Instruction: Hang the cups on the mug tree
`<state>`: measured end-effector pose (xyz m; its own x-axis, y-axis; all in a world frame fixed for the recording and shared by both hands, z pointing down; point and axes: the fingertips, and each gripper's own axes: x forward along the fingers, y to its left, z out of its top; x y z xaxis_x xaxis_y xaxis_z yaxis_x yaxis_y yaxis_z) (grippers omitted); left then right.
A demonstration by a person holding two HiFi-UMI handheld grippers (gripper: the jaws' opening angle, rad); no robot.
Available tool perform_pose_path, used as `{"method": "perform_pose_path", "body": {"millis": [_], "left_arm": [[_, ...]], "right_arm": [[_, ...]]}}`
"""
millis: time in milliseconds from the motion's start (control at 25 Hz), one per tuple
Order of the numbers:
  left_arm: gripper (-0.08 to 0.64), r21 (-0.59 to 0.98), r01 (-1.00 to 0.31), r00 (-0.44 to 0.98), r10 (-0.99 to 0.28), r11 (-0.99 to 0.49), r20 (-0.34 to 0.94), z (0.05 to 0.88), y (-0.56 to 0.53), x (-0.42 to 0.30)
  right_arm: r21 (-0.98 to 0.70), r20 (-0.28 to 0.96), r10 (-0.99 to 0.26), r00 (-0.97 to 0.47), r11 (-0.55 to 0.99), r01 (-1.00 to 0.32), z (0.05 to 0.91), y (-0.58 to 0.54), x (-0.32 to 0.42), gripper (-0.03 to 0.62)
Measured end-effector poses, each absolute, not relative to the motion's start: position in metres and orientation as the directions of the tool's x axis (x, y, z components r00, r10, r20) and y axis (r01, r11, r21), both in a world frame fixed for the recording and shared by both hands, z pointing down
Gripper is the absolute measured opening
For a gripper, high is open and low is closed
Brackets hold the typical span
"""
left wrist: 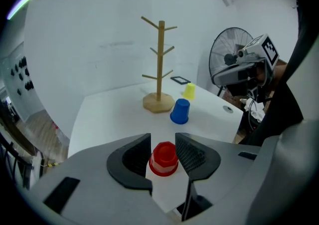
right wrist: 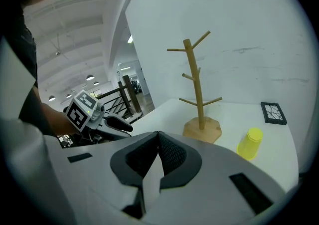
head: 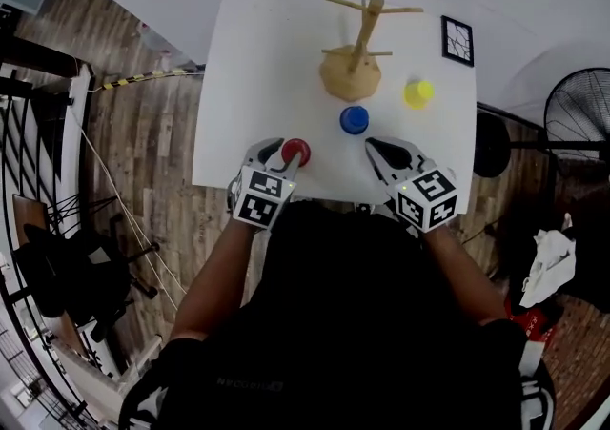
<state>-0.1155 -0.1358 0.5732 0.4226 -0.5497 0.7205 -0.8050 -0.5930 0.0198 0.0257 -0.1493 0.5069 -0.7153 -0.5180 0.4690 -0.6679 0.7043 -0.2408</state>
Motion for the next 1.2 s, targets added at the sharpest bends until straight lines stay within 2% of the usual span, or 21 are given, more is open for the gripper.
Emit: {"method": "perform_pose_path", "body": {"millis": [160, 640, 960, 1200], "left_arm": [[0.188, 0.046, -0.822, 0.401, -0.521, -0.567, 0.753, 0.586, -0.134, -0.116], [0.266, -0.005, -0.769, 0.339, -0.415, -0.639, 0.844, 0.631, -0.128, -0.111], [0.252, -0.041, -0.773, 0.304, -0.425, -0.634, 0.852, 0.639, -0.131, -0.116], [0.249, -0.031, -0.787, 0.343, -0.479, -0.616, 0.808, 0.614, -0.143, -0.116]], "right_arm": [[-0.250, 0.463, -0.512, -0.724, 0.708, -0.661, 0.504, -0.147, 0.027, 0.006], [-0.263, 0.458, -0.540, -0.706, 0.677, -0.687, 0.509, -0.144, 0.041, 0.006], [-0.256, 0.458, -0.566, -0.685, 0.654, -0.712, 0.507, -0.140, 0.050, 0.006], [-0.256, 0.450, -0.578, -0.681, 0.647, -0.718, 0.506, -0.136, 0.050, 0.006]]}}
